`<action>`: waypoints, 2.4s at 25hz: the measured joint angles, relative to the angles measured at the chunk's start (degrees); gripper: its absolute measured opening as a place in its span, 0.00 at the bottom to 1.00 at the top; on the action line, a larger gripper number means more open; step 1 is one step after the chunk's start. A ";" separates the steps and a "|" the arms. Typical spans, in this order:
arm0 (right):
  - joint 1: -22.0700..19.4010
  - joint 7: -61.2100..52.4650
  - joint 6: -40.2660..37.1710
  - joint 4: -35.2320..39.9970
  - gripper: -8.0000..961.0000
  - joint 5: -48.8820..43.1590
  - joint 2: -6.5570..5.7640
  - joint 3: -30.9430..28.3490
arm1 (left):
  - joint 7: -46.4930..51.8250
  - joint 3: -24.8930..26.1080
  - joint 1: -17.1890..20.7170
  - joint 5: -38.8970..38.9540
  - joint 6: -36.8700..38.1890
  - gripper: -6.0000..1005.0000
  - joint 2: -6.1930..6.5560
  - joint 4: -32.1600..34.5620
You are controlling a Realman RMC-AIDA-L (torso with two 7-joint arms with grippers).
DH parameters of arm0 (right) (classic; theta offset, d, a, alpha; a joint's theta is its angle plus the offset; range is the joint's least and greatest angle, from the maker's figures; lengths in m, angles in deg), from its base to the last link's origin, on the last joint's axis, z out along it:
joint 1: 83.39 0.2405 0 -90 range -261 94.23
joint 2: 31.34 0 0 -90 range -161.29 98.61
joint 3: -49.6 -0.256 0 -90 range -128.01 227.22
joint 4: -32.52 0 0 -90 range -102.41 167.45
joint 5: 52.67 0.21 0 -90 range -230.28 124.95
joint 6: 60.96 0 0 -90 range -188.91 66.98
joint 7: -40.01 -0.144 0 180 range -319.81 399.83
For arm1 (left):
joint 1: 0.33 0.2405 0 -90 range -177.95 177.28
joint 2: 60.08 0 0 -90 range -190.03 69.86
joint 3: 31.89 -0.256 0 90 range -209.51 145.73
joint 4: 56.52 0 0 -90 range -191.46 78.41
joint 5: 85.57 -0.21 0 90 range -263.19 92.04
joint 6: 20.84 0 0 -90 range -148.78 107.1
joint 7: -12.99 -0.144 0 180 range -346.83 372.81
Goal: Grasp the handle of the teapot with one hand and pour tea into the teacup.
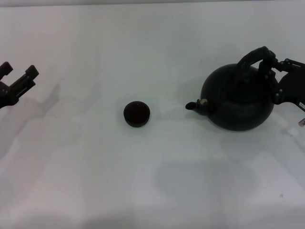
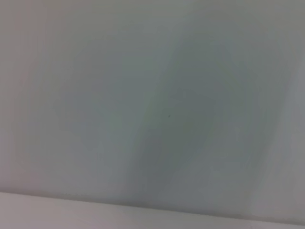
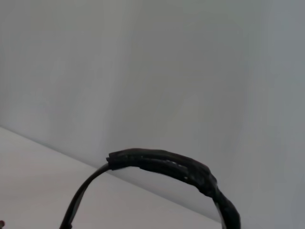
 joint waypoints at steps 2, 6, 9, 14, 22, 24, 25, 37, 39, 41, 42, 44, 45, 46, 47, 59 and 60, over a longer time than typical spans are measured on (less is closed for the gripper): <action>-0.01 -0.16 0.14 -0.05 0.17 0.14 -0.01 0.00 | 0.00 -0.01 0.00 0.02 -0.09 0.87 0.00 0.00; -0.09 -1.86 0.06 -0.10 0.20 0.25 -0.01 0.00 | 0.00 0.04 0.00 0.05 -0.16 0.87 0.00 0.01; -0.25 -2.93 -0.38 -0.12 0.30 0.25 -0.02 0.00 | 0.00 0.13 0.11 0.17 -0.23 0.87 0.00 0.01; -1.30 -4.08 -1.20 0.27 0.53 0.27 -0.01 -0.01 | 0.00 0.26 0.38 0.32 -0.25 0.87 0.00 0.28; -5.58 -5.55 -8.98 0.41 0.87 0.35 -0.50 -5.36 | -1.85 0.38 0.17 1.33 -0.30 0.87 0.03 0.46; -7.09 -6.36 -11.40 0.47 0.87 0.30 -0.68 -6.87 | -2.49 0.37 0.15 1.83 -0.44 0.87 0.00 0.46; -7.66 -6.88 -12.47 0.42 0.87 0.21 -0.81 -7.55 | -2.61 0.38 0.13 1.86 -0.45 0.87 0.00 0.46; -8.90 -7.53 -13.71 -1.29 0.87 0.39 1.13 -18.54 | -13.24 0.37 -1.64 13.33 1.92 0.87 -0.16 -1.58; -8.01 -7.46 -12.82 -1.60 0.87 0.42 1.24 -20.81 | -13.86 0.37 -2.43 15.01 2.36 0.87 -0.18 -2.15; -6.92 -7.31 -11.15 -1.70 0.87 0.43 1.20 -22.25 | -14.12 0.37 -2.85 16.96 2.42 0.87 -0.21 -2.39; -6.35 -7.31 -10.05 -1.72 0.87 0.43 1.14 -22.82 | -14.25 0.37 -2.89 18.22 2.31 0.87 -0.27 -2.64; -5.20 -7.20 -8.17 -1.72 0.87 0.49 0.99 -23.91 | -14.65 0.34 -2.92 21.25 1.61 0.87 -0.40 -3.55; -4.69 -6.92 -7.08 -1.72 0.87 0.53 0.99 -24.68 | -14.91 0.31 -2.95 22.65 1.19 0.87 -0.45 -4.18; -4.20 -6.61 -6.04 -1.71 0.87 0.55 1.02 -25.46 | -15.10 0.29 -2.98 23.43 0.94 0.87 -0.45 -4.59; -3.48 -6.01 -4.18 -1.72 0.87 0.58 1.10 -26.59 | -15.35 0.27 -3.04 24.53 0.60 0.87 -0.48 -5.31; -2.57 -2.88 -4.54 -1.29 0.86 1.22 1.28 -28.66 | -16.27 0.07 -3.30 25.76 -1.12 0.87 -0.53 -8.87; -2.66 -2.93 -5.10 -1.38 0.86 1.46 1.28 -29.18 | -16.40 0.06 -3.31 25.74 -1.29 0.87 -0.51 -8.82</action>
